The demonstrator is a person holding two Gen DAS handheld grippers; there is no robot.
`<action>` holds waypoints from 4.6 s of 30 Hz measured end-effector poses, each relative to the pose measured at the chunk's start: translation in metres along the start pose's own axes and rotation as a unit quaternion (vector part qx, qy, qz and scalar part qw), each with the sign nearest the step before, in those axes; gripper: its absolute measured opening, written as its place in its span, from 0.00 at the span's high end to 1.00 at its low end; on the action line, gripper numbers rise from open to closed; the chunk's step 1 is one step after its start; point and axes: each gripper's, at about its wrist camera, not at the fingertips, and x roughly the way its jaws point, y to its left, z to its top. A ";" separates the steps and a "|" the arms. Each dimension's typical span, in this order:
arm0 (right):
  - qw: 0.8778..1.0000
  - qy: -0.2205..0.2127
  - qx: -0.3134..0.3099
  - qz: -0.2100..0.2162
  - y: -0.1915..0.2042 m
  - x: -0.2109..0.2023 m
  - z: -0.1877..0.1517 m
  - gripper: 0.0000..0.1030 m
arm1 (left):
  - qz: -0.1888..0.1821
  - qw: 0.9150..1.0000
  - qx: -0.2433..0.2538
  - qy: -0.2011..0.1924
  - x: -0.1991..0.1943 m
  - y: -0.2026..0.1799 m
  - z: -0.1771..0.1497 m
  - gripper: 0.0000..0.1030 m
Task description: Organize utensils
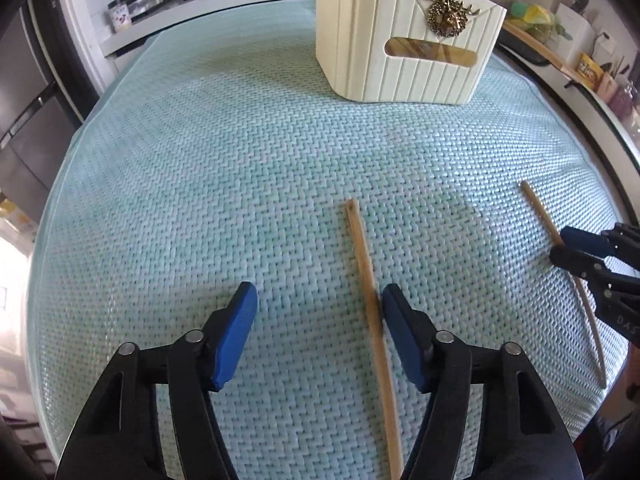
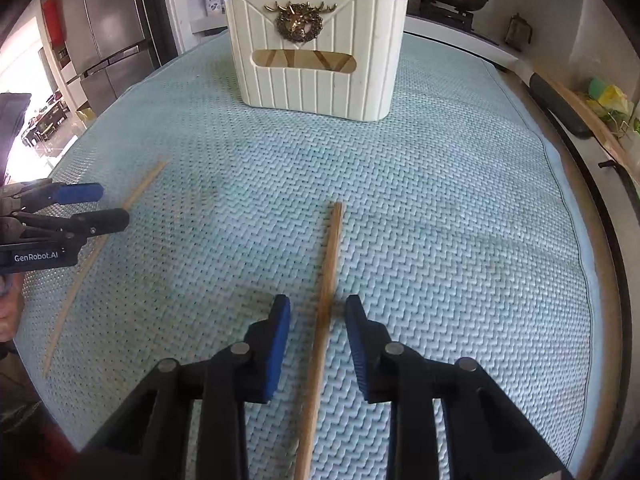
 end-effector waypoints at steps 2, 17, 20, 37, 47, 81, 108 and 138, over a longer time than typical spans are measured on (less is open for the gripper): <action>1.000 0.008 -0.001 0.008 -0.003 0.007 0.013 0.83 | -0.006 1.000 0.003 0.006 0.002 -0.001 0.008 0.56; 0.994 -0.028 0.072 0.082 -0.038 0.003 0.057 0.94 | -0.035 0.998 0.016 -0.042 -0.019 -0.011 0.022 0.95; 0.989 -0.085 0.077 0.094 -0.042 -0.035 0.059 0.94 | -0.042 0.996 0.014 -0.079 -0.053 -0.008 0.026 0.95; 0.949 -0.303 0.046 0.075 -0.033 -0.188 0.056 0.94 | -0.090 0.965 -0.018 -0.244 -0.193 0.007 0.043 0.96; 0.944 -0.324 0.022 0.054 -0.023 -0.206 0.059 0.94 | -0.100 0.959 -0.032 -0.262 -0.203 0.006 0.044 0.96; 0.934 -0.358 -0.003 0.015 -0.045 -0.199 0.220 0.94 | -0.105 0.938 -0.031 -0.328 -0.201 -0.006 0.230 0.96; 0.943 -0.334 0.013 0.009 -0.050 -0.167 0.190 0.21 | 0.046 0.943 -0.028 -0.327 -0.190 -0.016 0.150 0.00; 0.943 -0.328 0.045 -0.027 0.022 -0.244 0.007 0.00 | 0.104 0.954 -0.090 -0.265 -0.235 -0.045 -0.007 0.00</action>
